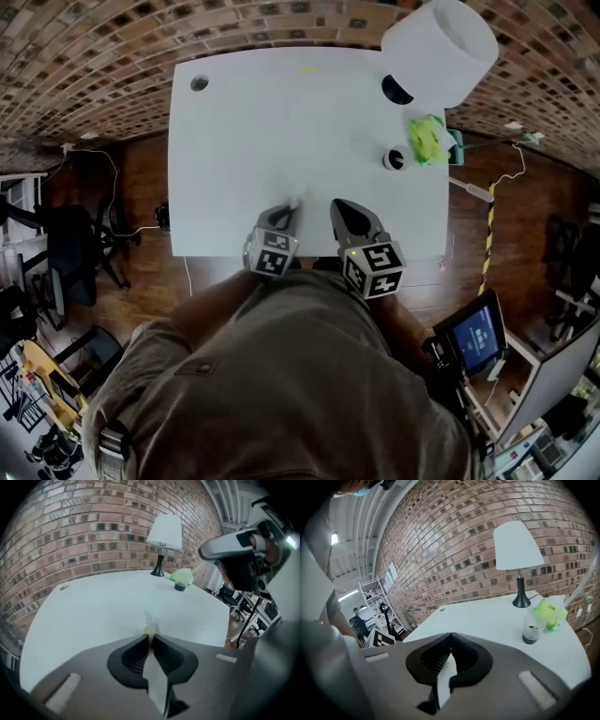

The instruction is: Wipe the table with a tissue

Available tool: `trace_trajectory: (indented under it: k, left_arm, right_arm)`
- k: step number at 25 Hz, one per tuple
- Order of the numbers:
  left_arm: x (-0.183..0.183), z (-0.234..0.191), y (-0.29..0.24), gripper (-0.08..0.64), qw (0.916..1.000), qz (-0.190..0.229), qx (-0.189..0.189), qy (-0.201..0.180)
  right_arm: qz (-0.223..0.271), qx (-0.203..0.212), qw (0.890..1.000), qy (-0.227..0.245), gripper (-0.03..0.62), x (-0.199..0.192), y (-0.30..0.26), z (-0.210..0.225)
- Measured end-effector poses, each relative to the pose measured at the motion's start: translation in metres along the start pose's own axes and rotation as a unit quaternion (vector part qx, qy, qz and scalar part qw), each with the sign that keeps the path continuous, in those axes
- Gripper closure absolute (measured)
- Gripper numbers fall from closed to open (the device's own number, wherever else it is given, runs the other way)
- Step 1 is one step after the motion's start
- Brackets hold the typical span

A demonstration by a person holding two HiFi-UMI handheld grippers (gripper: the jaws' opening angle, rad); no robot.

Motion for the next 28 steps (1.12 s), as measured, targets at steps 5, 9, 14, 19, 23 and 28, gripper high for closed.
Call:
trace_trajectory:
  k: [5, 9, 14, 19, 23, 28]
  left_arm:
    - [-0.014, -0.004, 0.001, 0.514, 0.9997, -0.013, -0.017, -0.013]
    - [-0.021, -0.010, 0.009, 0.485, 0.9998, -0.001, -0.016, -0.015]
    - [-0.030, -0.018, 0.025, 0.468, 0.9996, 0.018, -0.016, -0.016]
    - [-0.031, -0.027, 0.054, 0.496, 0.9965, 0.081, -0.016, -0.009]
    - [-0.025, -0.031, 0.080, 0.539, 0.9905, 0.137, -0.015, -0.001]
    - [-0.015, -0.025, 0.107, 0.558, 0.9826, 0.185, -0.004, 0.004]
  right_arm:
    - [0.002, -0.002, 1.000, 0.007, 0.581, -0.005, -0.005, -0.010]
    - [0.008, -0.008, 1.000, 0.008, 0.581, -0.010, -0.003, -0.017]
    - [0.019, -0.016, 1.000, 0.005, 0.581, -0.019, 0.000, -0.032]
    - [0.029, -0.031, 0.999, 0.003, 0.581, -0.032, 0.004, -0.053]
    - [0.042, -0.053, 0.998, -0.006, 0.581, -0.042, 0.015, -0.062]
    - [0.052, -0.055, 0.997, -0.003, 0.581, -0.054, 0.032, -0.069]
Point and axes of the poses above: the fingertips, and each gripper's own axes: y backward along the fingers, z to its right, x out of its top, the point moved 7 cm from there along y, backward along the fingers, and after that the axes turned 12 degrees about -y, right-handed, at the moved point
